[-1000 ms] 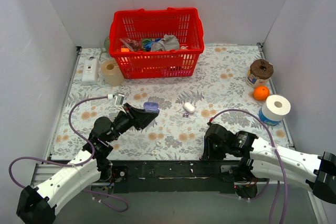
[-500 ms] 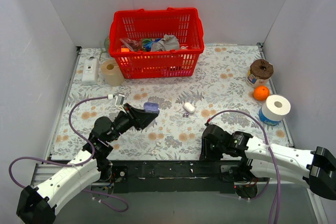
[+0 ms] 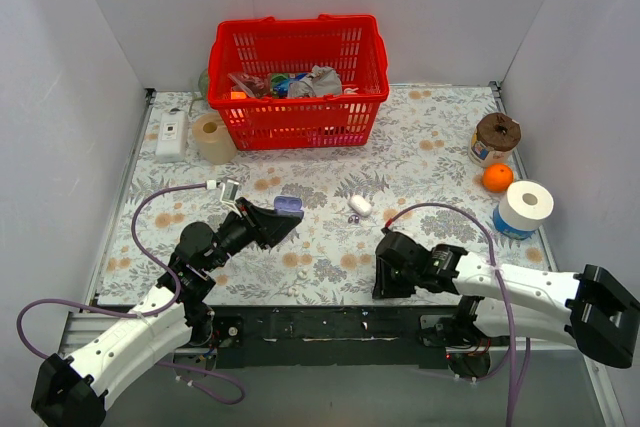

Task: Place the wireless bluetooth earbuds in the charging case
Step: Pick up the earbud from the center of the board.

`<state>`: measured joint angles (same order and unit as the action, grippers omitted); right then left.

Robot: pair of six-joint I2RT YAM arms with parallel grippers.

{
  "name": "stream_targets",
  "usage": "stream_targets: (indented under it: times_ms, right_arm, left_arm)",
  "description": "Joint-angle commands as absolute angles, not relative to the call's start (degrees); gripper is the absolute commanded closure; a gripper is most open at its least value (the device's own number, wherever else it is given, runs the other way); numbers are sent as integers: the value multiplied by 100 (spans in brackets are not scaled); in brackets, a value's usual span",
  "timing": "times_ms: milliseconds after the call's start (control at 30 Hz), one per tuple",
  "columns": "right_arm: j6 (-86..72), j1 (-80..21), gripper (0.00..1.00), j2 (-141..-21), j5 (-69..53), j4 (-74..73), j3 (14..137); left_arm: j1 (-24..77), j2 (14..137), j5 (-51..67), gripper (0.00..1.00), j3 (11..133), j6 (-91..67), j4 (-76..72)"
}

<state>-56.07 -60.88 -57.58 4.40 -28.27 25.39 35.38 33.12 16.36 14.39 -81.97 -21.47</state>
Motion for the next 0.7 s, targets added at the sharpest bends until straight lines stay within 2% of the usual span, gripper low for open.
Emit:
stream_targets:
  times_ms: [0,233,333,433,500,533,633,667]
  right_arm:
    - [-5274,-6091,64,-6108,1098,-2909,2610]
    - [-4852,-6091,87,-6661,1353,-2856,2873]
    - [-4598,-6091,93,-6776,1572,-2988,3066]
    - [-4439,-6091,94,-6803,1783,-3146,3216]
    - [-4377,-6100,91,-6663,1828,-2999,3313]
    - [-4351,-6091,82,-6540,1750,-2832,3287]
    - [-4106,-6091,65,-5978,1417,-1833,3068]
    - [-3852,-6100,63,-6003,1363,-1689,3085]
  left_arm:
    - [3560,3261,1670,100,1450,-8086,-2136]
    - [3560,3252,1696,100,1485,-8051,-2083]
    - [3560,3234,1705,100,1494,-8033,-2048]
    - [3568,3208,1696,100,1485,-7998,-2021]
    - [3560,3208,1679,100,1485,-7981,-2004]
    - [3568,3217,1670,100,1494,-7972,-2004]
    - [3568,3252,1661,100,1494,-7954,-2013]
    - [3560,3287,1644,100,1494,-7945,-2013]
